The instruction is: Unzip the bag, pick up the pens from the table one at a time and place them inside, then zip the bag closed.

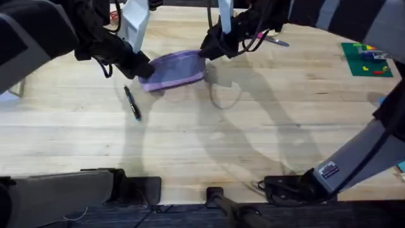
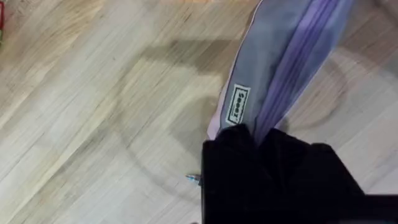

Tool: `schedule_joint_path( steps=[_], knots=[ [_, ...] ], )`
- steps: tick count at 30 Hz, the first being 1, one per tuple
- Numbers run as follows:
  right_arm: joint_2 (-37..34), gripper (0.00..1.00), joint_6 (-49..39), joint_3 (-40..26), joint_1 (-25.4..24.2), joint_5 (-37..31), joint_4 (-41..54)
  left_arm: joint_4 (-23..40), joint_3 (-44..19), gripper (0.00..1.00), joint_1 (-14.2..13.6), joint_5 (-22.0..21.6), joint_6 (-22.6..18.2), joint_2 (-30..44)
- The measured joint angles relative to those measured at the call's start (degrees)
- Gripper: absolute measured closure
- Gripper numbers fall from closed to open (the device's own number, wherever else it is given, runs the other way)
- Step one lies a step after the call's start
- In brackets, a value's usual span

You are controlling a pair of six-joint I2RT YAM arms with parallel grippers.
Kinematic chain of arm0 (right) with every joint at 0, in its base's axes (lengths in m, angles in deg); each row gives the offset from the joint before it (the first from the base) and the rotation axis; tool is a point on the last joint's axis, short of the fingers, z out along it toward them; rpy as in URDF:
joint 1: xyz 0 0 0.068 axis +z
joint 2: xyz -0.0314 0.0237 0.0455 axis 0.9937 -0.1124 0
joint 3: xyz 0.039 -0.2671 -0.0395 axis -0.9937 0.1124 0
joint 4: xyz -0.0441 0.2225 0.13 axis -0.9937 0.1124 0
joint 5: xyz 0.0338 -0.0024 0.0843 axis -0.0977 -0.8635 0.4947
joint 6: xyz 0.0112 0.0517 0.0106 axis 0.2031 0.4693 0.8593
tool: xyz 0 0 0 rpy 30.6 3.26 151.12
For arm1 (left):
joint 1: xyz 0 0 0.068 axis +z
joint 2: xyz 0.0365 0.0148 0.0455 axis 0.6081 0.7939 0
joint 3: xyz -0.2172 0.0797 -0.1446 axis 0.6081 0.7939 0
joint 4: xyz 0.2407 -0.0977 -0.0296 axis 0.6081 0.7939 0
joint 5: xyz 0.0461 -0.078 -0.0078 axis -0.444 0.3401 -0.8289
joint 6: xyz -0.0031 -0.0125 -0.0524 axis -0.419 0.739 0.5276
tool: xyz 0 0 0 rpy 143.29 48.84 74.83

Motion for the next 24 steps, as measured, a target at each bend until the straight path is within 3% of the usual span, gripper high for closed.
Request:
schedule_joint_path(
  steps=[16, 24],
  knots=[
    [0.00, 0.969, 0.88, -0.58, 8.83, -1.06, 0.65, 0.00, 0.00, 0.959, 1.03, -4.55, -0.02, 0.00],
    [0.00, 0.969, 5.22, -0.58, 10.84, -5.90, 0.14, -0.07, 0.00, 0.959, 1.18, -4.93, -0.02, 0.00]
  ],
)
